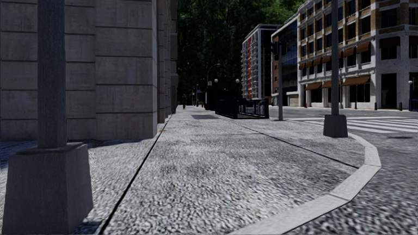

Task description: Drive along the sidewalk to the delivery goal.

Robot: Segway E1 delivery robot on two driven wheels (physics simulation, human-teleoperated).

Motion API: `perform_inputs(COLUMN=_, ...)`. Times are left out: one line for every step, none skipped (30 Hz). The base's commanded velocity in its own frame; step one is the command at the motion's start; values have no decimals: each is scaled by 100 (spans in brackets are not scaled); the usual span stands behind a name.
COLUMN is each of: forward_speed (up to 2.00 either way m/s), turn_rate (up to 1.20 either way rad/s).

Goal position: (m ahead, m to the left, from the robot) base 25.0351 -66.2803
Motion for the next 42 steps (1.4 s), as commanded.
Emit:
perform_inputs(forward_speed=152, turn_rate=0)
perform_inputs(forward_speed=152, turn_rate=0)
perform_inputs(forward_speed=142, turn_rate=0)
perform_inputs(forward_speed=131, turn_rate=0)
perform_inputs(forward_speed=128, turn_rate=0)
perform_inputs(forward_speed=128, turn_rate=0)
perform_inputs(forward_speed=127, turn_rate=0)
perform_inputs(forward_speed=126, turn_rate=0)
perform_inputs(forward_speed=126, turn_rate=0)
perform_inputs(forward_speed=126, turn_rate=0)
perform_inputs(forward_speed=126, turn_rate=0)
perform_inputs(forward_speed=126, turn_rate=0)
perform_inputs(forward_speed=126, turn_rate=0)
perform_inputs(forward_speed=126, turn_rate=0)
perform_inputs(forward_speed=126, turn_rate=0)
perform_inputs(forward_speed=126, turn_rate=0)
perform_inputs(forward_speed=126, turn_rate=0)
perform_inputs(forward_speed=126, turn_rate=0)
perform_inputs(forward_speed=126, turn_rate=0)
perform_inputs(forward_speed=126, turn_rate=0)
perform_inputs(forward_speed=126, turn_rate=0)
perform_inputs(forward_speed=126, turn_rate=0)
perform_inputs(forward_speed=126, turn_rate=0)
perform_inputs(forward_speed=127, turn_rate=0)
perform_inputs(forward_speed=127, turn_rate=0)
perform_inputs(forward_speed=127, turn_rate=0)
perform_inputs(forward_speed=129, turn_rate=0)
perform_inputs(forward_speed=131, turn_rate=0)
perform_inputs(forward_speed=132, turn_rate=0)
perform_inputs(forward_speed=133, turn_rate=0)
perform_inputs(forward_speed=133, turn_rate=0)
perform_inputs(forward_speed=134, turn_rate=0)
perform_inputs(forward_speed=134, turn_rate=0)
perform_inputs(forward_speed=135, turn_rate=0)
perform_inputs(forward_speed=135, turn_rate=0)
perform_inputs(forward_speed=136, turn_rate=0)
perform_inputs(forward_speed=136, turn_rate=0)
perform_inputs(forward_speed=136, turn_rate=0)
perform_inputs(forward_speed=136, turn_rate=0)
perform_inputs(forward_speed=136, turn_rate=0)
perform_inputs(forward_speed=136, turn_rate=0)
perform_inputs(forward_speed=136, turn_rate=0)
